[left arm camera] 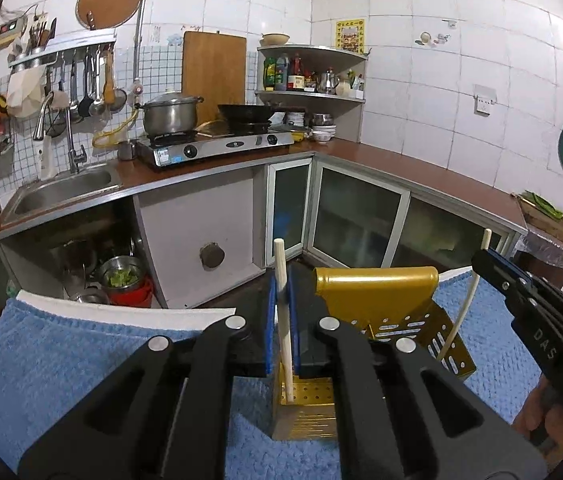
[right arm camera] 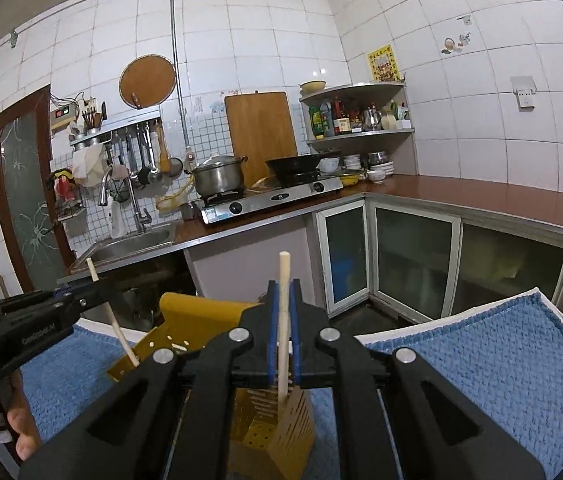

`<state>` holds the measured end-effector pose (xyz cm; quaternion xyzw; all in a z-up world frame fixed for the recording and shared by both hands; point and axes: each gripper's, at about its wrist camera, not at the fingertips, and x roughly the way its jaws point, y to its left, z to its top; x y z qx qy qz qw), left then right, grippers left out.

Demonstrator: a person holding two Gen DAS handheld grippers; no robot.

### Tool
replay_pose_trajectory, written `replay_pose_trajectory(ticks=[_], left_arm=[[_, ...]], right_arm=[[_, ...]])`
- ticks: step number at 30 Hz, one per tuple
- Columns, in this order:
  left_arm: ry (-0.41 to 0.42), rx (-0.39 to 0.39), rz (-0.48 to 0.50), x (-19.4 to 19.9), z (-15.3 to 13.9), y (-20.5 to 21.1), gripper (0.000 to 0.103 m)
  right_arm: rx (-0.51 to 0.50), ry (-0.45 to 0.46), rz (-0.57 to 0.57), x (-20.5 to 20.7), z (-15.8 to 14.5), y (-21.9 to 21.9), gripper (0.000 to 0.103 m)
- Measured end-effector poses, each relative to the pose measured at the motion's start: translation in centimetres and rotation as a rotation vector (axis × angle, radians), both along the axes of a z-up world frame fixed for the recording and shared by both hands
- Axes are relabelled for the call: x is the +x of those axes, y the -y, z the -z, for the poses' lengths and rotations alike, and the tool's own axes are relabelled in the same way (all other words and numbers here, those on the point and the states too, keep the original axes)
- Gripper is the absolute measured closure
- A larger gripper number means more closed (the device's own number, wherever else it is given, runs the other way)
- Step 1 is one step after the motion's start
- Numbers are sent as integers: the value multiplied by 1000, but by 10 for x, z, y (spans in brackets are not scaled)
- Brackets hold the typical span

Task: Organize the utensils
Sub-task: 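Lift both chopsticks and lower them upright into the yellow slotted caddy, then open both tools to release the chopsticks inside the caddy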

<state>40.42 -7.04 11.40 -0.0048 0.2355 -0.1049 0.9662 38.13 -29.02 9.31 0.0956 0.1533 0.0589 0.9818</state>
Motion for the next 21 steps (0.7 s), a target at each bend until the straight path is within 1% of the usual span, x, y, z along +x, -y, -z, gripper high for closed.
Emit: replay_pose_trajectory(ticks=[1, 3, 4, 5, 6, 7, 9, 10, 12, 14, 16, 19, 21], left_arm=[[-4, -10, -5, -1, -1, -2, 98], [-6, -13, -8, -3, -2, -4, 94], [-6, -14, -12, -5, -3, -6, 87], [-4, -18, -15, -7, -4, -7, 78], [2, -23, -20, -12, -6, -9, 72], [6, -26, -19, -16, -8, -9, 65], [15, -27, -19, -25, -13, -12, 65], [18, -28, -16, -30, -16, -14, 64], [21, -27, -20, -40, -20, -18, 58], [32, -21, -36, -51, -24, -23, 39], [38, -17, -44, -61, -25, -28, 31], [40, -17, -61, -78, -24, -39, 24], [25, -47, -66, -87, -20, -48, 18]], right_arm=[[-2, -1, -2, -1, -1, -1, 97], [-16, -5, 0, -5, -3, -2, 96], [-18, -7, 1, -5, -4, -2, 96], [-19, -15, -2, -7, -5, -1, 96], [-18, -20, -5, -8, -6, -1, 94], [-17, -29, -11, -10, -7, -1, 90], [-14, -35, -15, -15, -9, 0, 57], [-11, -27, -11, -21, -10, 1, 54], [-14, -25, -9, -26, -13, 2, 54], [-16, -24, -8, -34, -17, 4, 54], [-28, -18, 1, -44, -21, 4, 51], [-40, -27, 2, -57, -23, 6, 50], [-46, -34, 10, -69, -22, 7, 47]])
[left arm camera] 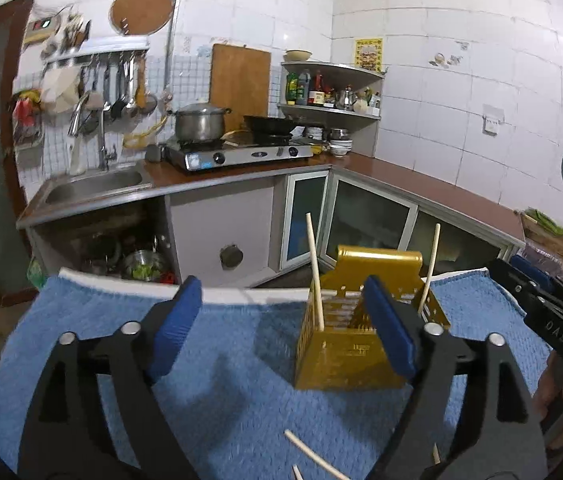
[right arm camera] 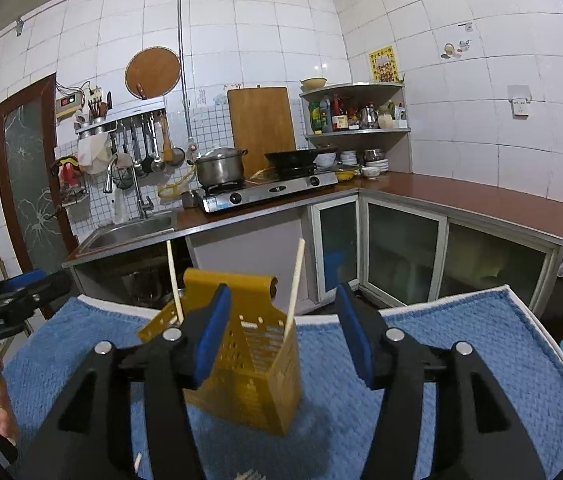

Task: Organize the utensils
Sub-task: 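Open both tools to release the chopsticks inside the caddy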

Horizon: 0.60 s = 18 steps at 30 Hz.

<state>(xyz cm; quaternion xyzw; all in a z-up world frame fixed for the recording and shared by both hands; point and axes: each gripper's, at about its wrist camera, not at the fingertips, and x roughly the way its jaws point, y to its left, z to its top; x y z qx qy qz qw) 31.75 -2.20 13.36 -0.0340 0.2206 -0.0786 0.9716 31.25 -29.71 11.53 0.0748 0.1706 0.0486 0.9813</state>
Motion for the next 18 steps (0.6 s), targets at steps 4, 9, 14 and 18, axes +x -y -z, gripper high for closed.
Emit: replay_pose_trajectory(ticks=[4, 9, 14, 18], left_arm=[[-34, -22, -10, -19, 12, -12, 10], [-50, 15, -4, -43, 24, -13, 5], [-81, 51, -1, -62, 39, -9, 5], [-106, 63, -7, -68, 52, -9, 5]], right_arm=[[-4, -18, 12, -18, 6, 1, 44], [-23, -46, 13, -39, 22, -3, 44], [-24, -77, 16, -55, 41, -7, 44], [-29, -107, 18, -63, 55, -10, 44]])
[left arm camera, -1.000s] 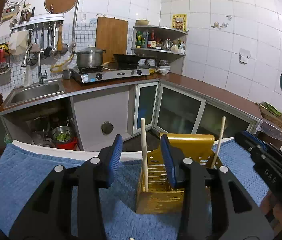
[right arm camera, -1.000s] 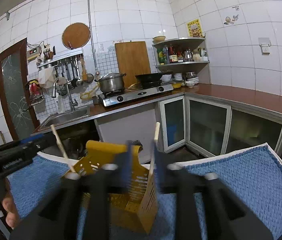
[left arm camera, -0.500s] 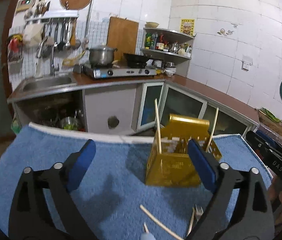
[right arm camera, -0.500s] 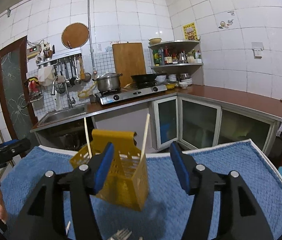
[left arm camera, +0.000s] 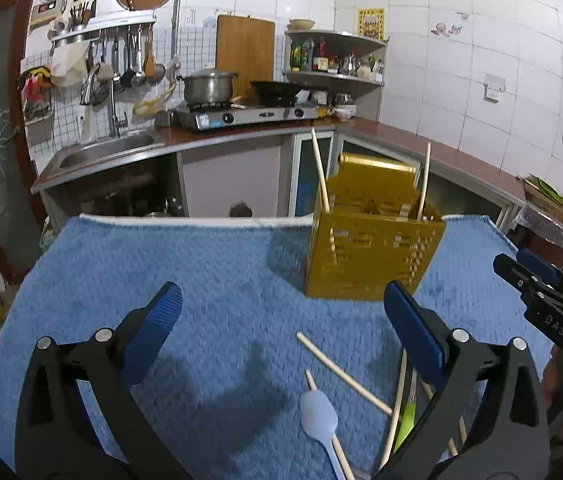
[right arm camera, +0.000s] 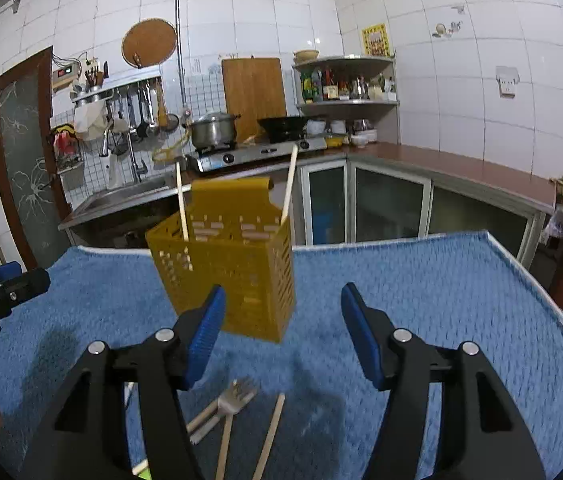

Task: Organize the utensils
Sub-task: 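Open both tools to release the chopsticks inside the caddy, then close the left tool on the blue plastic spoon while the right tool grasps a chopstick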

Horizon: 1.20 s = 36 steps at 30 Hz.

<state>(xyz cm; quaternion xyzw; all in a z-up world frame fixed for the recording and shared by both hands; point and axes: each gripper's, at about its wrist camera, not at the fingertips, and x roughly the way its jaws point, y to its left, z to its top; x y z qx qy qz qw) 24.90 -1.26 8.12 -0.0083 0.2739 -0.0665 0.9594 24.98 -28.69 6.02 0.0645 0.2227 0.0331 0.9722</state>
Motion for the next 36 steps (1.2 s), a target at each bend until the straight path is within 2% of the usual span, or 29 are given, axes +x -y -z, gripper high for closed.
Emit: replay_pose_trajectory(ticks=[10, 16, 22, 24, 29, 33, 36], left_arm=[[-157, -9, -10, 4, 49, -2, 7], [-260, -30, 20, 9, 68, 2, 25], [-373, -35, 40, 16, 88, 13, 38], [-403, -17, 44, 17, 94, 18, 43], [-452, 0, 56, 17, 104, 25, 54], [-486, -2, 57, 19, 112, 30, 57], [-495, 9, 54, 19, 116, 34, 57]], right_arm=[[-3, -138, 25, -7, 47, -3, 44], [-8, -258, 33, -1, 71, -8, 44], [-42, -377, 20, 10, 92, -20, 46], [-39, -407, 19, 14, 99, -20, 54], [-16, -446, 23, 18, 108, -18, 63], [-45, -454, 23, 22, 108, -22, 75], [-58, -469, 22, 25, 106, -23, 79]])
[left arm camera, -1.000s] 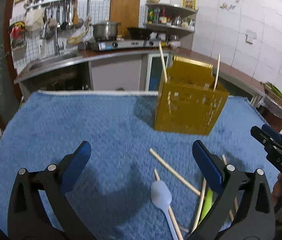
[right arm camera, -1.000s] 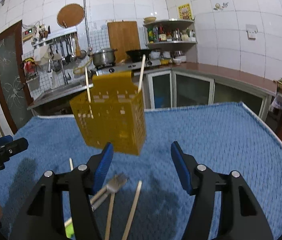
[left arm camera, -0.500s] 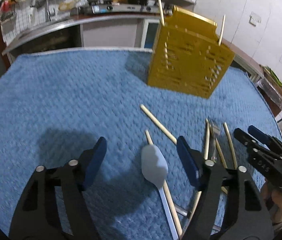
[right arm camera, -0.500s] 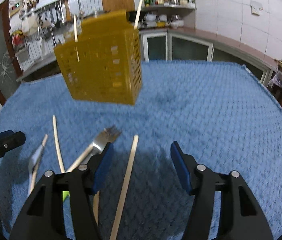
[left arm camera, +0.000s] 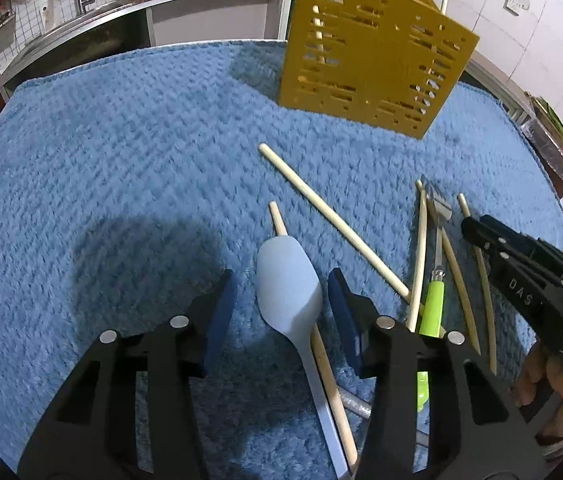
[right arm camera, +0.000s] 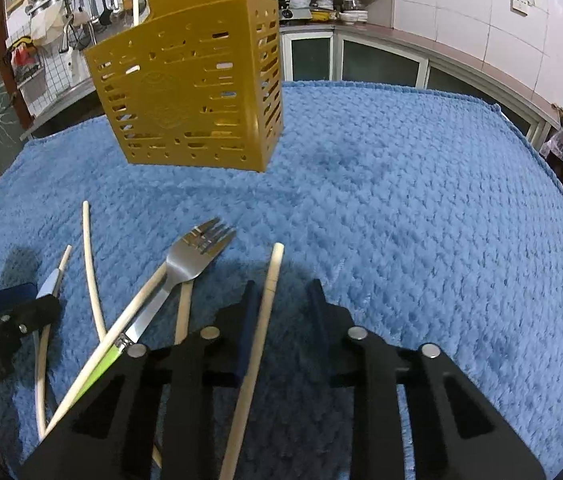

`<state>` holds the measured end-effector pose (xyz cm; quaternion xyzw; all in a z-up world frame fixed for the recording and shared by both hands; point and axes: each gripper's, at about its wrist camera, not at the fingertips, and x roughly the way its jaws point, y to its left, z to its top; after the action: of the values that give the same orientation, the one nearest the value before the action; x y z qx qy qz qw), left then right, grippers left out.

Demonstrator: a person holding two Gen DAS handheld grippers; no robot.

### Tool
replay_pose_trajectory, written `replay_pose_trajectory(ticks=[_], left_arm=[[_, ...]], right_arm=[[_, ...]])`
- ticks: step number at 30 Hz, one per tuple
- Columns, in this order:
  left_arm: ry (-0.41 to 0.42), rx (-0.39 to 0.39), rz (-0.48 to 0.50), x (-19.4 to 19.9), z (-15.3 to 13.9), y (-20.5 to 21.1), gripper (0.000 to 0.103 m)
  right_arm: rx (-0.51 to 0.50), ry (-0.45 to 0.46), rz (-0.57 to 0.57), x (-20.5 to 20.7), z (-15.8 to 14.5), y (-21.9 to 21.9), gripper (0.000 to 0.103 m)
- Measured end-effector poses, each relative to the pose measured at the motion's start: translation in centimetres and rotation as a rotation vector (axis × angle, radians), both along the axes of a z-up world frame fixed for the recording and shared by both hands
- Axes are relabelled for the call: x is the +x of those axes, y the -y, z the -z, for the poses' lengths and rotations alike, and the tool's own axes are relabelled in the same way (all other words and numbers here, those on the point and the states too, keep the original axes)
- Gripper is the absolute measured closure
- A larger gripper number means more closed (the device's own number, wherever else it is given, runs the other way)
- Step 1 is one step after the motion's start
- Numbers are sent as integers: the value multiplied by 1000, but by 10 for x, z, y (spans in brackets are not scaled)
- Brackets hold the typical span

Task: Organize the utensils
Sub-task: 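Close the left tool on the blue plastic spoon while the right tool grasps a chopstick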

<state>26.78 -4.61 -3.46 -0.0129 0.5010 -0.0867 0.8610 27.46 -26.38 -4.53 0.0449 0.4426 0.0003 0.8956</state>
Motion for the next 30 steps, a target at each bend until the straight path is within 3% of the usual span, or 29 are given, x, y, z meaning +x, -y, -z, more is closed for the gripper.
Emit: replay_pose_trajectory(ticks=[4, 11, 16, 21, 30], left_arm=[[3, 8, 1, 1, 1, 2, 57], [2, 4, -2, 8, 2, -1, 71], [-4, -18, -5, 17, 2, -3, 71], [0, -26, -5, 20, 1, -3, 71], [20, -55, -16, 18, -6, -14, 72]], right_arm=[[8, -16, 7, 3, -1, 2, 80], [22, -16, 7, 3, 0, 4, 80], [29, -21, 6, 4, 0, 5, 81], [39, -15, -2, 3, -2, 6, 95], [94, 0, 7, -2, -6, 13, 96]])
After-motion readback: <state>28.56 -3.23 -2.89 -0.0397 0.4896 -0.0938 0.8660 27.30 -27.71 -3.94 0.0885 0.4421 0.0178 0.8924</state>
